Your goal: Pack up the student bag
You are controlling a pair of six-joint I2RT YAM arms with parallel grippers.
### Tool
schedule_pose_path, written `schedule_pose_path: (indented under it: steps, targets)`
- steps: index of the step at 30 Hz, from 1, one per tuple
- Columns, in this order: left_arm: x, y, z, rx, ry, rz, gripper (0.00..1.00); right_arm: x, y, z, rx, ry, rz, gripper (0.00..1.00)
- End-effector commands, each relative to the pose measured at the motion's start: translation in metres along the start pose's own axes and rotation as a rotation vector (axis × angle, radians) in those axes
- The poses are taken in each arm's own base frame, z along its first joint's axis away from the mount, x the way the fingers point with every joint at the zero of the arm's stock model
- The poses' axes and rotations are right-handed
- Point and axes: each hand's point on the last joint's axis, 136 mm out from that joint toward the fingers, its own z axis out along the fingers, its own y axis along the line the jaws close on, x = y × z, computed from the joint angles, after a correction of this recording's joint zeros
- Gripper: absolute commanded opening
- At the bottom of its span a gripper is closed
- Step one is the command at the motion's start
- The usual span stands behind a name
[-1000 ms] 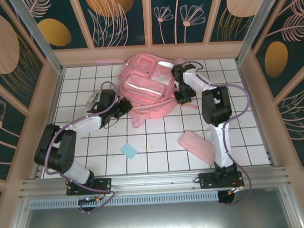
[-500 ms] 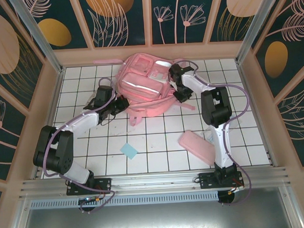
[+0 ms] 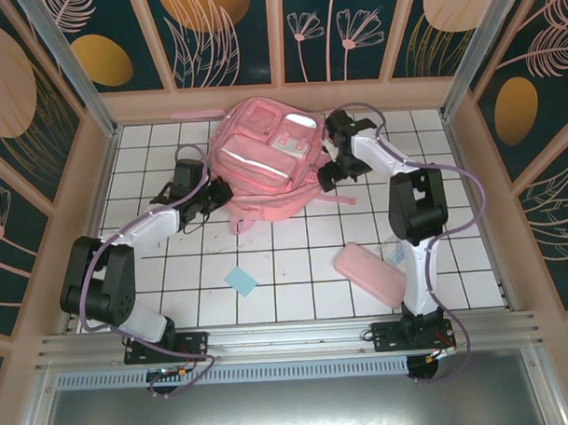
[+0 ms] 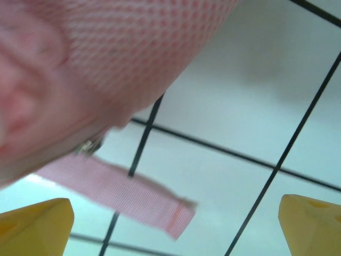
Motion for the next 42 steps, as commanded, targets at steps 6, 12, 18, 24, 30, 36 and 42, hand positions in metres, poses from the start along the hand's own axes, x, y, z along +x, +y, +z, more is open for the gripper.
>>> schedule_pose_path:
  steps: [6, 12, 18, 24, 30, 36, 42]
  targets:
    - [-0.04, 0.008, -0.051, -0.172, -0.205, 0.115, 0.74, -0.02, 0.0, -0.094, 0.024, -0.358, 0.191, 0.99]
    - [-0.047, -0.025, -0.068, -0.116, -0.228, 0.235, 0.71, -0.04, -0.009, -0.155, 0.01, -0.685, 0.354, 0.99]
    - [-0.035, -0.07, -0.036, -0.073, -0.164, 0.357, 0.69, -0.05, -0.01, -0.182, -0.198, -0.821, 0.465, 0.99]
    - [-0.024, -0.104, 0.015, -0.072, -0.055, 0.436, 0.67, -0.051, 0.007, -0.157, -0.253, -0.779, 0.332, 0.81]
    - [-0.012, -0.105, 0.065, -0.139, 0.048, 0.472, 0.68, -0.048, 0.02, -0.098, -0.234, -0.674, 0.206, 0.51]
    - [0.001, -0.102, 0.082, -0.196, 0.105, 0.498, 0.7, -0.053, 0.032, -0.054, -0.264, -0.6, 0.133, 0.47]
    - [0.024, -0.096, 0.095, -0.282, 0.154, 0.576, 0.7, -0.067, 0.035, -0.037, -0.284, -0.576, 0.125, 0.41]
